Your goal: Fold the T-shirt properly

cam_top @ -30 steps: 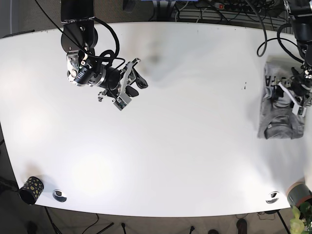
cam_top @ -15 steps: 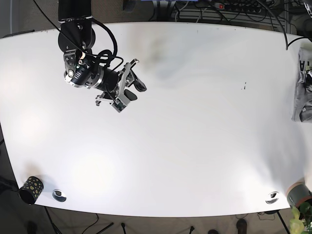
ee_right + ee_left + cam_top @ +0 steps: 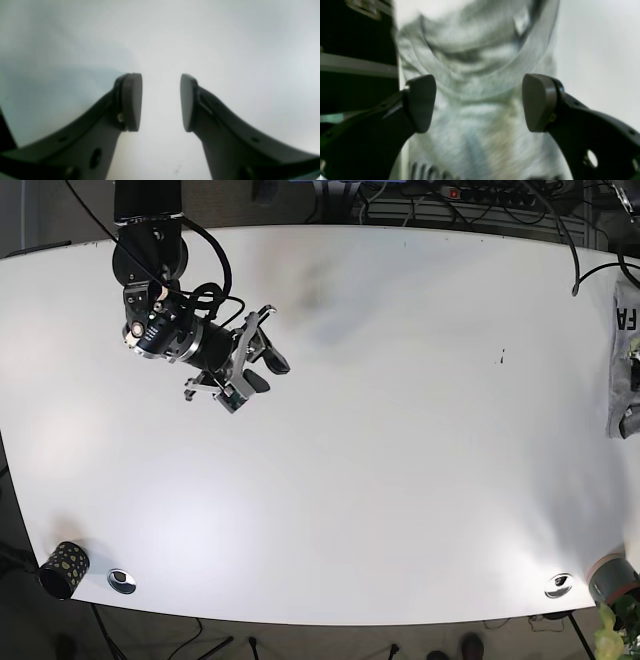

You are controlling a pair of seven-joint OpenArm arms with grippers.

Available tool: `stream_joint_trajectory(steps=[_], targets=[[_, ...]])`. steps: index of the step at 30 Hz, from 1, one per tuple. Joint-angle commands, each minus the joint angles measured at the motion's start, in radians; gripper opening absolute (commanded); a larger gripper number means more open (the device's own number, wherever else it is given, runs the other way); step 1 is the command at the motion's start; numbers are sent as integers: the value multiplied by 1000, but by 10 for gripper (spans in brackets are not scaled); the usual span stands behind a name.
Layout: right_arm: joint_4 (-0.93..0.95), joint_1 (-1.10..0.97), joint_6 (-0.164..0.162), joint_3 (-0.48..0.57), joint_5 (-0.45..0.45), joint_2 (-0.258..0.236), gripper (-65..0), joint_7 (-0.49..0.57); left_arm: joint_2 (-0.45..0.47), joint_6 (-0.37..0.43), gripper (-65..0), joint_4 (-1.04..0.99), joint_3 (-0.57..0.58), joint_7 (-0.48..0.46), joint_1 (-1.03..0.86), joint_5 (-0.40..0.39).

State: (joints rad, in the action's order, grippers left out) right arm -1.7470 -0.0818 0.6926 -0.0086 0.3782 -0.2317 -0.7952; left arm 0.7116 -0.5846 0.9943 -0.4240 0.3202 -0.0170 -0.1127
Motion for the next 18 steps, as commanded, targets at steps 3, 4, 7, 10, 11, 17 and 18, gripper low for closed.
stream_joint_trajectory(steps=[3,4,7,10,11,17,18], targets=[[-18,7,6,-58,-121,33,-419,79,-27,2,-151,143,-11,-28,-28,-11],[-18,6,6,-74,-150,44,-419,96,-42,2,-151,162,-11,-36,-30,-11],[-14,4,6,-116,-265,82,-419,173,-111,41,-151,225,-9,-72,-36,-9],[-9,1,6,-143,-376,108,-419,253,-157,110,-151,277,-5,-108,-64,-9],[2,-2,6,-152,-407,114,-419,282,-172,130,-151,292,-3,-125,-70,-9],[66,-9,6,-227,-511,125,-419,491,-287,209,-151,357,69,-249,-84,-8],[78,-11,6,-235,-520,125,-419,517,-298,223,-151,364,80,-261,-94,-8]])
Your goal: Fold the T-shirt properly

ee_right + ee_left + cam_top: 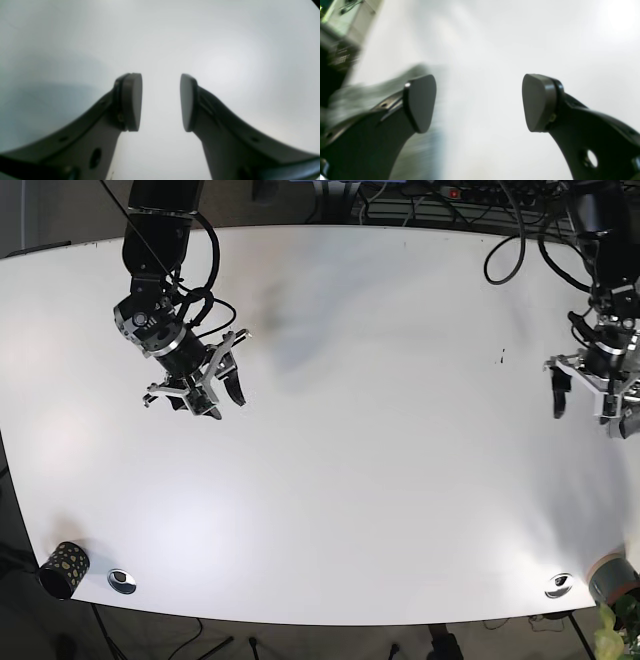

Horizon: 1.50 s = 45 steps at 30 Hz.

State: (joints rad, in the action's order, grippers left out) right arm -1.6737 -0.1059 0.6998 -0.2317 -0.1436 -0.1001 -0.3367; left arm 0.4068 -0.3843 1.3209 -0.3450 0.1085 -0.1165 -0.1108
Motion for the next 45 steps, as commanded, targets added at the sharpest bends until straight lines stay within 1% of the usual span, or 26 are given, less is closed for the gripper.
stream_joint_trajectory(steps=[1,3,6,8,9,11,13,14,17,18,21,27,31,34,41,45], targets=[[20,13,-19,-19,-1,-8,-419,93,-1,40,-151,49,17,-66,-12,-10],[48,1,-71,-28,0,-16,-419,155,-21,66,-151,76,56,-83,-25,-10],[88,-33,-164,-44,3,-62,-419,275,-78,106,-151,139,117,-91,-38,-11],[113,-65,-223,-48,6,-79,-419,344,-113,124,-151,188,137,-92,-78,-10],[120,-76,-243,-48,8,-85,-419,360,-125,132,-151,211,142,-92,-91,-10],[129,-107,-266,-61,9,-95,-419,394,-153,147,-151,262,160,-92,-124,-10],[131,-137,-266,-82,17,-99,-419,410,-173,150,-151,296,175,-92,-154,-10],[129,-154,-266,-91,35,-99,-419,414,-182,152,-151,316,177,-92,-179,-10],[111,-234,-265,-120,124,-109,-419,416,-220,152,-151,382,177,-92,-263,-10],[102,-263,-265,-130,160,-122,-417,416,-233,160,-151,400,177,-92,-292,-10],[73,-335,-265,-119,217,-145,-415,416,-254,163,-151,438,177,-92,-361,-10],[10,-475,-263,-116,247,-145,-417,416,-294,163,-151,550,177,-91,-538,-11],[-42,-588,-263,-116,292,-148,-417,416,-335,163,-151,607,179,-91,-679,-11],[-90,-659,-263,-116,325,-149,-417,410,-357,163,-151,621,177,-91,-748,-14],[-164,-852,-263,-119,338,-148,-417,410,-405,163,-153,648,174,-91,-935,-19],[-182,-951,-263,-111,338,-143,-417,410,-428,164,-153,647,174,-88,-1001,-11]])
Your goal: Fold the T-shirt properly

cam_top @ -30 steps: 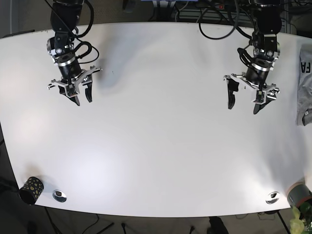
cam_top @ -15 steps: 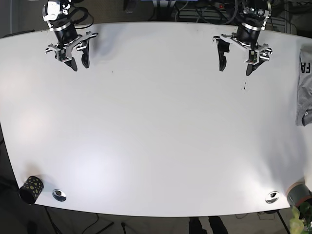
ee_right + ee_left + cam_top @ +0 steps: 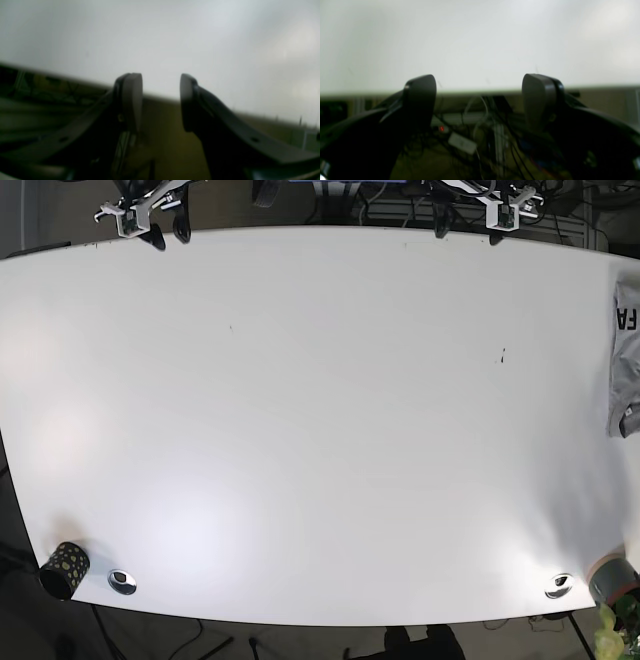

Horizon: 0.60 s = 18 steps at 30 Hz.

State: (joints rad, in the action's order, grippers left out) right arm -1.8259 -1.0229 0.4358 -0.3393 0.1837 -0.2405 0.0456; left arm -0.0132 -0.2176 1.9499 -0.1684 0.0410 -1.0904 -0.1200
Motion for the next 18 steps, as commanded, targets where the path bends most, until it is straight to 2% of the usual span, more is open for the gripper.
stream_joint_trajectory(steps=[1,5,9,13,18], targets=[[-33,-53,1,-2,10,-1,-417,27,-12,-3,-153,16,-3,-11,-38,0],[-34,-139,1,39,10,-1,-417,27,-14,-3,-156,-4,-1,109,-55,-7],[12,-185,1,95,1,-6,-417,27,-12,-3,-196,-53,-3,188,-52,-8],[122,-170,1,138,0,-9,-417,27,-11,-3,-199,-131,-1,191,-47,-4],[320,-55,-1,176,-2,-9,-417,27,-6,-3,-199,-283,-1,191,43,0]])
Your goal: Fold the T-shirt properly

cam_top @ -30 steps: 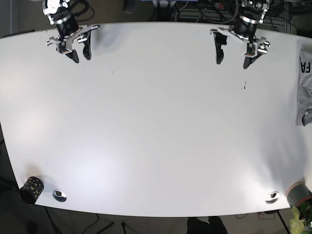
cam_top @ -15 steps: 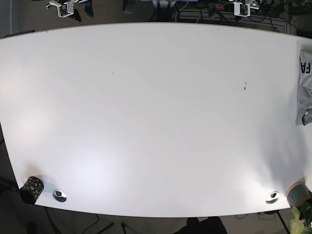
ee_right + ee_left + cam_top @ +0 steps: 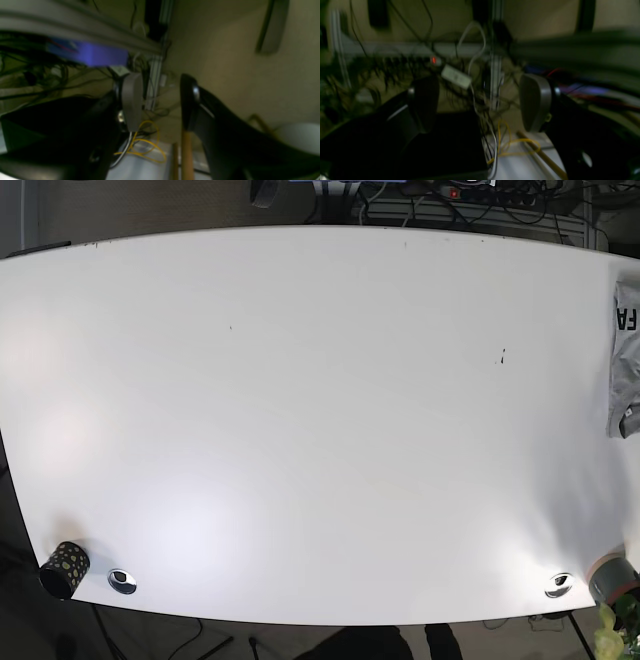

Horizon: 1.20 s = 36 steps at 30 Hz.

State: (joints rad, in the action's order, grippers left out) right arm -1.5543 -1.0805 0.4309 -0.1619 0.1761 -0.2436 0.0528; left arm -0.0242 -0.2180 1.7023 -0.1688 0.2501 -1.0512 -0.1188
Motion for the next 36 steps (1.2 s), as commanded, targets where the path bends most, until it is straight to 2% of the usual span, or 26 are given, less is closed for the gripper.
stream_joint_trajectory(steps=[1,6,13,24,31,36], targets=[[84,32,4,-1,6,-6,-417,20,7,-2,-199,-75,-1,-18,21,-2],[260,148,4,26,4,-7,-417,20,30,12,-200,-281,4,-22,136,8],[469,297,-2,101,4,-7,-417,20,30,29,-200,-560,5,-71,297,94],[760,504,-4,200,4,3,-417,25,36,32,-200,-977,39,-74,544,95],[900,627,-4,206,4,36,-417,22,36,32,-200,-1169,39,-74,681,95],[1000,699,-4,206,4,39,-417,26,36,32,-200,-1247,39,-74,750,94]])
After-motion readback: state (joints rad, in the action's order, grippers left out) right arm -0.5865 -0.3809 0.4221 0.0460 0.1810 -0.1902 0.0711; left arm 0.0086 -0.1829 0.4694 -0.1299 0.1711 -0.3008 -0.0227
